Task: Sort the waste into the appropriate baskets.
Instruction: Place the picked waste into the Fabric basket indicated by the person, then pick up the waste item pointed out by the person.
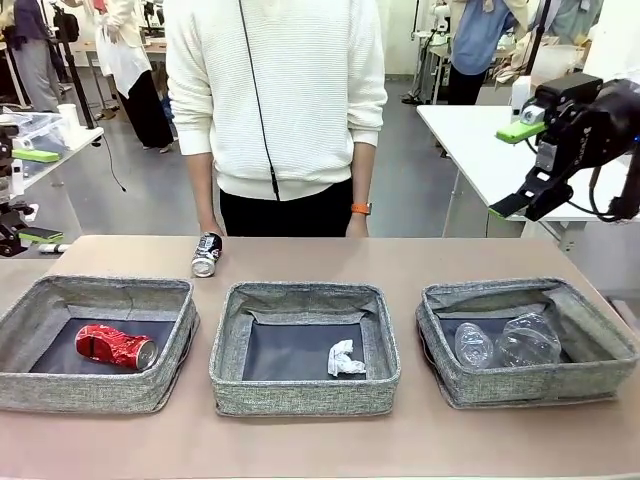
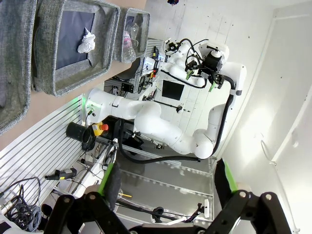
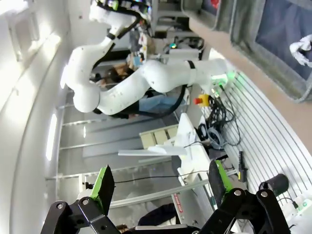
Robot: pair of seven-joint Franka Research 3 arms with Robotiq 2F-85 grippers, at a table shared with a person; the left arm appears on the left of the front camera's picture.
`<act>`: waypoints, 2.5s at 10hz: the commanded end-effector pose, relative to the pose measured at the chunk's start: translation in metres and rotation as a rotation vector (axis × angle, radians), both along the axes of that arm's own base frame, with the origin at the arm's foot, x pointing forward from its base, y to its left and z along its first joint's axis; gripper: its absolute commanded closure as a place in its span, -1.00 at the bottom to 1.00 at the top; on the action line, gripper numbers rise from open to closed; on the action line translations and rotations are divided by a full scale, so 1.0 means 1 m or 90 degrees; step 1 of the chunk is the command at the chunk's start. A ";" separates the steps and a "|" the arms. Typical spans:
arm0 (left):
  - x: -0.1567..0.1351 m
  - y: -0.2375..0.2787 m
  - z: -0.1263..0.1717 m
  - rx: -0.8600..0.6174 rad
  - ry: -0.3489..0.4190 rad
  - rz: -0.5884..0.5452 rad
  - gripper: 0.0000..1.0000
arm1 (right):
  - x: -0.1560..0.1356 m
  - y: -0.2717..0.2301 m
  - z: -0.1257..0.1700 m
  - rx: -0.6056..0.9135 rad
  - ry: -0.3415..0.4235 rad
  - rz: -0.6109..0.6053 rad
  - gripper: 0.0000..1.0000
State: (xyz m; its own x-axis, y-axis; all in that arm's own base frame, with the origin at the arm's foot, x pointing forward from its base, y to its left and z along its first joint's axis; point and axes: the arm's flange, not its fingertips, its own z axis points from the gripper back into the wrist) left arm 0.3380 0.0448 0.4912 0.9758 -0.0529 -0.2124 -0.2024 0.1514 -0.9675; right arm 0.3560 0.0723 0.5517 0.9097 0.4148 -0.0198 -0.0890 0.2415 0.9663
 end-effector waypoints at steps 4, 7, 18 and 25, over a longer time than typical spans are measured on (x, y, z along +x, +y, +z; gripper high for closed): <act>-0.002 -0.001 0.004 -0.010 0.005 0.002 -1.00 | 0.001 0.003 -0.001 0.012 -0.004 -0.014 -1.00; -0.002 -0.001 0.004 -0.010 0.005 0.002 -1.00 | 0.001 0.003 -0.001 0.012 -0.004 -0.014 -1.00; -0.002 -0.001 0.004 -0.010 0.005 0.002 -1.00 | 0.001 0.003 -0.001 0.012 -0.004 -0.014 -1.00; 0.024 -0.023 0.018 0.162 -0.022 0.138 -1.00 | 0.001 0.003 -0.001 0.012 -0.004 -0.014 -1.00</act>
State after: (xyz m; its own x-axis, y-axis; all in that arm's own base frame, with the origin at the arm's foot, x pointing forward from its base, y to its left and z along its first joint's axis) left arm 0.3487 0.0433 0.4939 0.9817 0.0322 -0.1878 -0.1903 0.2140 -0.9581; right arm 0.3563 0.0721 0.5511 0.9102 0.4136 -0.0214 -0.0874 0.2424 0.9662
